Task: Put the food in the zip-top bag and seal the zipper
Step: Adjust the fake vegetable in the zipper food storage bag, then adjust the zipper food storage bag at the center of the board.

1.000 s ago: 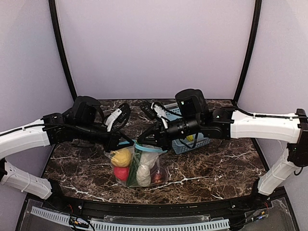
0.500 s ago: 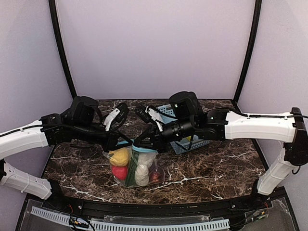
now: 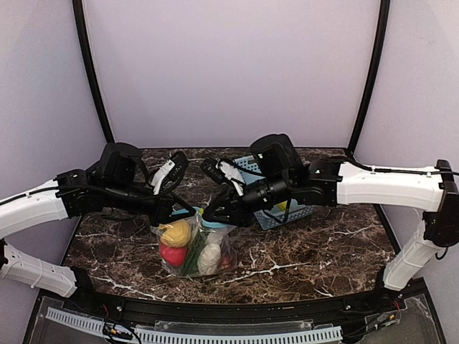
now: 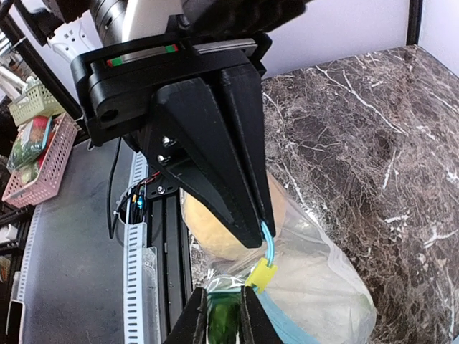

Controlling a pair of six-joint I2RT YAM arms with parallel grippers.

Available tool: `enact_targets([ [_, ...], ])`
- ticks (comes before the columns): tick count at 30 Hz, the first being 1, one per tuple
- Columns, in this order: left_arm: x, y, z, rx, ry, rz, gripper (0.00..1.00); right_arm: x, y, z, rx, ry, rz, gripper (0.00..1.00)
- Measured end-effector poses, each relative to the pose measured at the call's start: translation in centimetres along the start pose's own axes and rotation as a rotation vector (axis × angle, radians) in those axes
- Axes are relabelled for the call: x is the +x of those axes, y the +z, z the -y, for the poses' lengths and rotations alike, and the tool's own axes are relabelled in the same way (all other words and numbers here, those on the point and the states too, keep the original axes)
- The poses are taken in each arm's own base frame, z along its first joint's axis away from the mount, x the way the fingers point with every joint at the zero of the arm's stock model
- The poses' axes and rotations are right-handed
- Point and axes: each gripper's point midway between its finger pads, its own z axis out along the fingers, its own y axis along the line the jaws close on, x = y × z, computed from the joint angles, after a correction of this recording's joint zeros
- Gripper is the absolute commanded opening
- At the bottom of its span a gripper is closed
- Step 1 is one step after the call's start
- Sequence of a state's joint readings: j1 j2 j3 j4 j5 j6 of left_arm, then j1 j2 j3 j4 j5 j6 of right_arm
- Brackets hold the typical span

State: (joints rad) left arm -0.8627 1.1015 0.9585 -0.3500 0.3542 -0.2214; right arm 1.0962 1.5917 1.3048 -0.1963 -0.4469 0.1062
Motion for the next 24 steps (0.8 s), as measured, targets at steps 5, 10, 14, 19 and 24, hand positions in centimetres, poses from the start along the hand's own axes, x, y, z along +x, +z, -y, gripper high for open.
enact_targets([
  [5,-0.1,-0.4,1.0,0.052,0.015,0.005,0.01,0.0,-1.6,-0.6,0.031,0.044,-0.026,0.54],
  [10,-0.6,-0.8,2.0,0.098,0.030,0.025,0.01,-1.1,-3.8,-0.5,0.106,0.071,0.002,0.71],
  [14,-0.5,-0.9,2.4,0.122,0.033,0.021,0.01,-1.8,-5.9,0.2,0.180,0.117,0.041,0.81],
  [19,-0.5,-0.9,2.6,0.134,0.036,0.020,0.01,-1.5,-8.6,1.5,0.286,0.204,0.091,0.81],
  [24,-0.6,-0.9,2.6,0.135,0.037,0.022,0.01,1.0,-9.5,3.4,0.361,0.314,0.067,0.77],
])
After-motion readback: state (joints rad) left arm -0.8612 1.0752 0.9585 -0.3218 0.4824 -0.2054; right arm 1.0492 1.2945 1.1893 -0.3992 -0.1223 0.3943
